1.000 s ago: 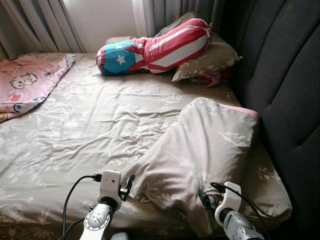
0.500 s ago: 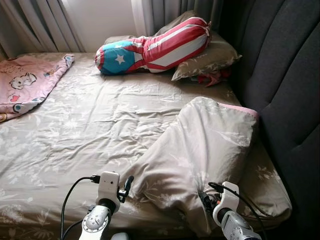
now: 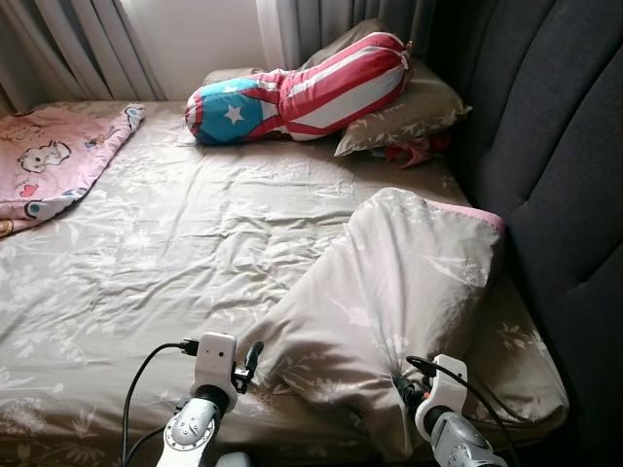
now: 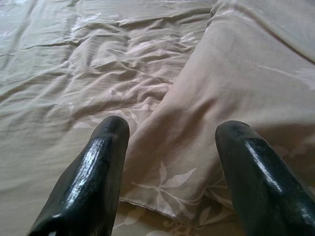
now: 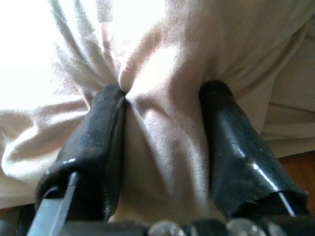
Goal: Clean up the room
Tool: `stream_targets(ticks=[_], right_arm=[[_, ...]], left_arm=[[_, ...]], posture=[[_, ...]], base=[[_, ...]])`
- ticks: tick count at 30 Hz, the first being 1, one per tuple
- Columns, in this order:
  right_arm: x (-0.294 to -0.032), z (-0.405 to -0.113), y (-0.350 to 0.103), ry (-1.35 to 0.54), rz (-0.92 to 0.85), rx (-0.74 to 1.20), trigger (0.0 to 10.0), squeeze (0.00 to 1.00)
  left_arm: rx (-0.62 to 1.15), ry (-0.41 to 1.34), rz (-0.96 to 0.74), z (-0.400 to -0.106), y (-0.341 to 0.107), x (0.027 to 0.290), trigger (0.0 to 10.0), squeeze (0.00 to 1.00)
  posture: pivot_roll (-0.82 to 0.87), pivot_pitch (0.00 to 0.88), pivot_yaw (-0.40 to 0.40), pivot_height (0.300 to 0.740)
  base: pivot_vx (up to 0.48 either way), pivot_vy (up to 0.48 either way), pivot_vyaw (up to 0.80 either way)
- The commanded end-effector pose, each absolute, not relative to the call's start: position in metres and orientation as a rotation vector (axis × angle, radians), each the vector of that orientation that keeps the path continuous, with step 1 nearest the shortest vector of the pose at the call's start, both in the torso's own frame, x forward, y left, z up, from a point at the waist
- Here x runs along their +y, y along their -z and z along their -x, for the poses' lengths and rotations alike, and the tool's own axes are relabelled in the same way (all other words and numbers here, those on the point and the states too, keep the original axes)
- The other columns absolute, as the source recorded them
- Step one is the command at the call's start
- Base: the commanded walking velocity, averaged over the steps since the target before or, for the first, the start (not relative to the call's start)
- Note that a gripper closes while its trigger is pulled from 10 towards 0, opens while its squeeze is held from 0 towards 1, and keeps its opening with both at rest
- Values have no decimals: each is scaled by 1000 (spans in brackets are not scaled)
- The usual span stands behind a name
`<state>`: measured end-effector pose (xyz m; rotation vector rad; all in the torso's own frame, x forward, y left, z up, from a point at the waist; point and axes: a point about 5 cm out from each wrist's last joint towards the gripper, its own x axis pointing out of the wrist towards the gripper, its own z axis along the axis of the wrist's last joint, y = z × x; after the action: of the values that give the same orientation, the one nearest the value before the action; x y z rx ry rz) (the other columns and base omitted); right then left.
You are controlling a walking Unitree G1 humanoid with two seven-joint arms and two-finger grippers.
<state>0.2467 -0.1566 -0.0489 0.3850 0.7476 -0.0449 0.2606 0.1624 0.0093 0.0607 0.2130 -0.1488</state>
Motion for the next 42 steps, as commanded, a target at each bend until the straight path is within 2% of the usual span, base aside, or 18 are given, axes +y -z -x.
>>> stream_targets(ticks=[1, 15, 27, 30, 36, 38, 42], right_arm=[[-150, -239, 55, 28, -385, 801, 0, 0], [-151, -239, 55, 39, -395, 803, 0, 0], [-164, -245, 51, 93, -354, 779, 0, 0], [-184, -239, 53, 157, -316, 757, 0, 0], [-224, -246, 39, 261, -178, 687, 0, 0], [-265, -257, 15, 378, -64, 579, 0, 0], [-317, -266, -27, 585, 35, 400, 0, 0]], left_arm=[[225, 142, -63, -260, -8, 163, 10000, 0], [237, 138, -59, -257, -4, 162, 10000, 0], [242, 139, -59, -257, -3, 160, 10000, 0], [246, 142, -57, -257, -2, 159, 10000, 0], [248, 143, -53, -257, -1, 158, 10000, 0], [254, 140, -53, -256, 0, 159, 10000, 0], [262, 137, -55, -255, 2, 160, 10000, 0]], posture=[[18, 44, -10, 651], [11, 38, -20, 651], [-22, 36, -13, 651], [-40, 37, -12, 651], [-55, 38, -9, 651], [-70, 42, -14, 651], [-86, 45, -11, 651]], base=[[0, 0, 0], [0, 0, 0], [0, 0, 0], [0, 0, 0], [0, 0, 0], [0, 0, 0], [0, 0, 0]])
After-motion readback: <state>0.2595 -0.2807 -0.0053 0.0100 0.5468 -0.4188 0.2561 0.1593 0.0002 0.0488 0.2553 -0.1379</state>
